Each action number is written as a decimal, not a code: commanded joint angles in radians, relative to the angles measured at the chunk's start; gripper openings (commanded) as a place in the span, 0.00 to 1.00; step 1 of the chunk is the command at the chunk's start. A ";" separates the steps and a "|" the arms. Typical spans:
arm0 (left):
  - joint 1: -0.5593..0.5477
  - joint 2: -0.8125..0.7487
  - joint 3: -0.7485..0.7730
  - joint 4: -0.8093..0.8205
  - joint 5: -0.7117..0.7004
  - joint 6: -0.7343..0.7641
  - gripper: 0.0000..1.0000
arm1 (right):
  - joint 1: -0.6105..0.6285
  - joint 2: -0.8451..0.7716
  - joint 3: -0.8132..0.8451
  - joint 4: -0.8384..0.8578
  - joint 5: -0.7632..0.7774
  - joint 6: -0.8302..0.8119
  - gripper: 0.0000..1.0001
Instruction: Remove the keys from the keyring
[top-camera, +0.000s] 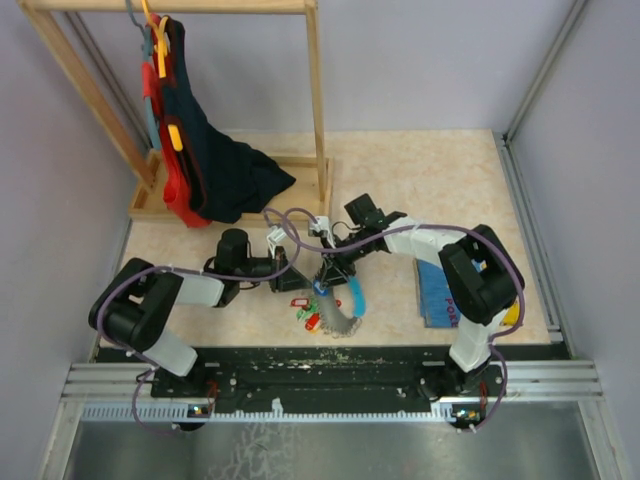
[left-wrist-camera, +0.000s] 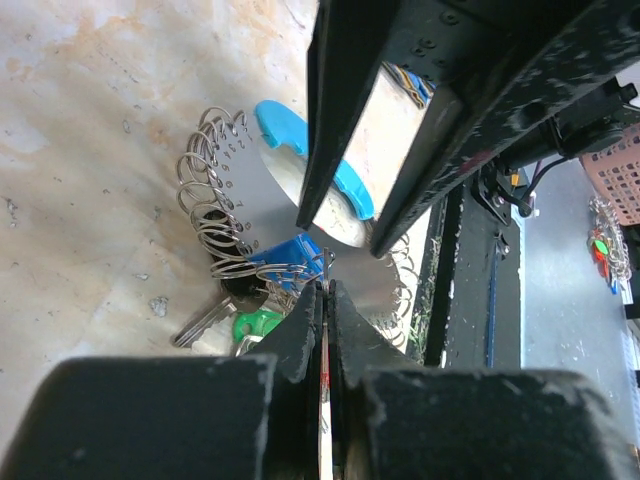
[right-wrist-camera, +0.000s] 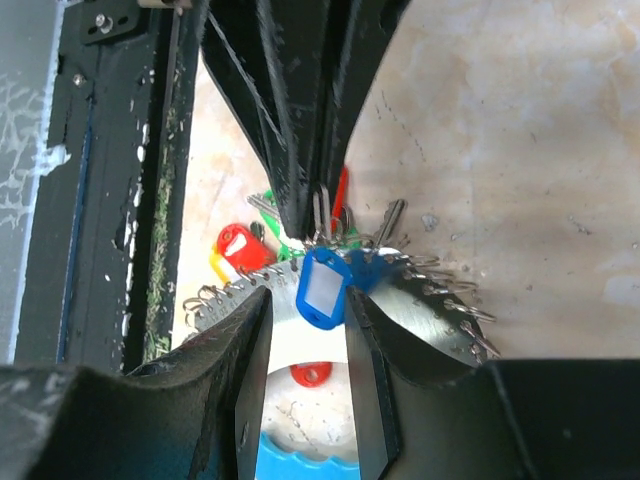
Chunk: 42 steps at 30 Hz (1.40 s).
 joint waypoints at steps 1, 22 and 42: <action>-0.004 -0.059 -0.013 0.044 0.009 0.008 0.00 | 0.000 0.004 -0.007 0.059 0.000 -0.009 0.36; -0.007 -0.122 -0.016 0.023 -0.001 0.021 0.00 | 0.001 0.030 0.009 0.022 -0.179 -0.012 0.00; -0.011 -0.178 -0.016 0.003 -0.001 0.019 0.00 | -0.012 0.002 0.011 0.074 -0.238 0.084 0.00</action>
